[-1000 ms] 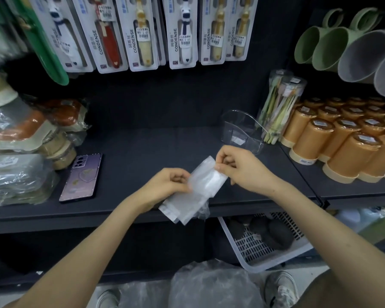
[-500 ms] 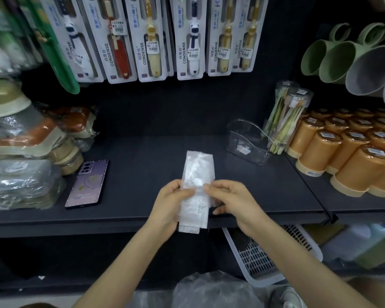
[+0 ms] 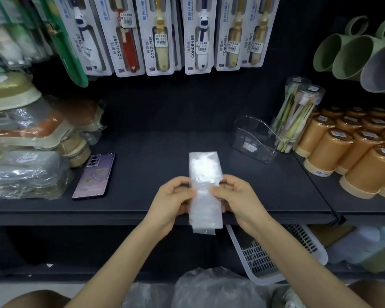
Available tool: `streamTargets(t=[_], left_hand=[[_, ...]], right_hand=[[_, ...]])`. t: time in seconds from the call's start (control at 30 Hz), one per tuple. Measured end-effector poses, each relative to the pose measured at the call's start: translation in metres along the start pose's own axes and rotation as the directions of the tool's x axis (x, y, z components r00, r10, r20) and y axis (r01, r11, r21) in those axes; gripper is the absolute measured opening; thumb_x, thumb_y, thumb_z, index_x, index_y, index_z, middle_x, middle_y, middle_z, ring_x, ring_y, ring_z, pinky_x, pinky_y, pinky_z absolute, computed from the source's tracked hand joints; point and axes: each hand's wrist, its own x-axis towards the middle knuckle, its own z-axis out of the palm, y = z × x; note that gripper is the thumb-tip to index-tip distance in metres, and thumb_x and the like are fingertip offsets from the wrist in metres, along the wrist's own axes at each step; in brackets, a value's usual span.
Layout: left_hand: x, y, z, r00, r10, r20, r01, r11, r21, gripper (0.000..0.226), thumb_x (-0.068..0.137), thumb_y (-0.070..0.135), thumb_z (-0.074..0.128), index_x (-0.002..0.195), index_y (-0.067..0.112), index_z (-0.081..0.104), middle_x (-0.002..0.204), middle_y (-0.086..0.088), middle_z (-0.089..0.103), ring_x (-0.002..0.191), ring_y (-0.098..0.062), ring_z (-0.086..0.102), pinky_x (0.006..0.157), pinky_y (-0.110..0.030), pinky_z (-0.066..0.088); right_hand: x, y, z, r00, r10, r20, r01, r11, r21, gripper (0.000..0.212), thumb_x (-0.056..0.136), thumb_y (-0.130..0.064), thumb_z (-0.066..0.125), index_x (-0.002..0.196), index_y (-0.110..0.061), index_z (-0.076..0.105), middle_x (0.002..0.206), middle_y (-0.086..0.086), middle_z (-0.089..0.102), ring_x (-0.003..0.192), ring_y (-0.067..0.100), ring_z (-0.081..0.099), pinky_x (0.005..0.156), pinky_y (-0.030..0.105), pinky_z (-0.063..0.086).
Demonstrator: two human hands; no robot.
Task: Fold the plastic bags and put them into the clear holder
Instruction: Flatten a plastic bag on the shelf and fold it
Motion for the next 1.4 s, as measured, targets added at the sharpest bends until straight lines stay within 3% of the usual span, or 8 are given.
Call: streamTargets(t=[0.3, 0.4, 0.53, 0.63, 0.83, 0.93, 1.03, 1.4], left_hand=[[0.004, 0.017, 0.000, 0.979, -0.107, 0.172, 0.152, 0.948, -0.279, 0.038, 0.082, 0.029, 0.052, 0.106, 0.001, 0.062, 0.091, -0.018, 0.068, 0.073, -0.027, 0.066, 0.059, -0.034, 0.055], [0.008, 0.023, -0.002, 0.960, -0.173, 0.222, 0.204, 0.971, -0.126, 0.054, 0.082, 0.050, 0.055, 0.101, 0.000, 0.066, 0.089, -0.018, 0.067, 0.077, -0.028, 0.063, 0.071, -0.038, 0.054], [0.013, 0.029, 0.002, 0.942, -0.121, 0.314, 0.088, 0.989, 0.117, 0.024, 0.073, 0.024, 0.072, 0.087, 0.005, 0.069, 0.077, -0.005, 0.066, 0.072, -0.017, 0.061, 0.069, -0.030, 0.052], [0.018, 0.031, 0.006, 0.950, -0.075, 0.304, 0.010, 0.978, 0.210, 0.009, 0.076, 0.002, 0.073, 0.079, 0.006, 0.065, 0.070, -0.005, 0.065, 0.065, -0.013, 0.061, 0.067, -0.025, 0.052], [0.040, 0.031, 0.017, 0.961, 0.042, 0.274, -0.150, 0.910, 0.387, 0.013, 0.078, -0.005, 0.072, 0.082, 0.006, 0.067, 0.082, -0.011, 0.069, 0.077, -0.019, 0.065, 0.077, -0.029, 0.054], [0.054, 0.031, 0.028, 0.957, 0.073, 0.281, -0.189, 0.891, 0.412, 0.011, 0.080, -0.003, 0.069, 0.087, 0.005, 0.067, 0.086, -0.012, 0.069, 0.080, -0.019, 0.066, 0.079, -0.030, 0.053], [0.066, 0.029, 0.039, 0.947, 0.024, 0.321, -0.142, 0.927, 0.348, 0.021, 0.084, 0.011, 0.071, 0.103, 0.003, 0.067, 0.097, -0.010, 0.073, 0.088, -0.019, 0.069, 0.081, -0.028, 0.052], [0.129, 0.018, 0.084, 0.942, 0.153, 0.298, -0.282, 0.843, 0.458, 0.012, 0.078, 0.017, 0.078, 0.086, 0.015, 0.069, 0.083, 0.002, 0.070, 0.075, -0.006, 0.060, 0.072, -0.016, 0.049]], right_hand=[[-0.005, -0.010, -0.014, 0.943, -0.326, 0.068, 0.327, 0.945, -0.005, 0.027, 0.083, 0.011, 0.061, 0.073, -0.012, 0.069, 0.072, -0.005, 0.067, 0.067, 0.010, 0.060, 0.061, 0.021, 0.048], [-0.003, -0.014, -0.023, 0.887, -0.444, 0.127, 0.458, 0.881, -0.116, 0.036, 0.081, 0.016, 0.058, 0.072, -0.016, 0.071, 0.076, -0.007, 0.066, 0.076, 0.010, 0.061, 0.071, 0.021, 0.048], [0.003, -0.015, -0.032, 0.820, -0.549, 0.160, 0.572, 0.793, -0.211, 0.036, 0.077, 0.013, 0.053, 0.075, -0.018, 0.070, 0.080, -0.008, 0.064, 0.079, 0.005, 0.059, 0.075, 0.016, 0.044], [0.006, -0.016, -0.043, 0.855, -0.477, 0.203, 0.515, 0.827, -0.227, 0.032, 0.081, 0.012, 0.057, 0.080, -0.017, 0.071, 0.084, -0.008, 0.066, 0.083, 0.007, 0.063, 0.078, 0.019, 0.047], [0.012, -0.028, -0.077, 0.957, -0.066, 0.282, 0.089, 0.993, -0.071, 0.039, 0.081, -0.018, 0.065, 0.120, -0.011, 0.062, 0.108, 0.015, 0.068, 0.102, 0.032, 0.065, 0.088, 0.041, 0.054], [0.019, -0.029, -0.074, 0.983, -0.091, 0.159, 0.140, 0.932, -0.333, 0.015, 0.084, -0.018, 0.072, 0.097, -0.011, 0.073, 0.091, 0.006, 0.074, 0.084, 0.013, 0.068, 0.079, 0.027, 0.055], [0.028, -0.028, -0.077, 0.988, -0.148, 0.032, 0.151, 0.940, -0.306, 0.004, 0.084, -0.009, 0.072, 0.083, -0.005, 0.073, 0.069, -0.005, 0.069, 0.061, -0.001, 0.059, 0.059, 0.013, 0.045], [0.064, -0.022, -0.131, 0.931, -0.181, -0.317, 0.111, 0.968, -0.226, 0.013, 0.090, -0.007, 0.064, 0.087, 0.005, 0.068, 0.076, 0.008, 0.063, 0.061, 0.007, 0.051, 0.052, 0.011, 0.038]])
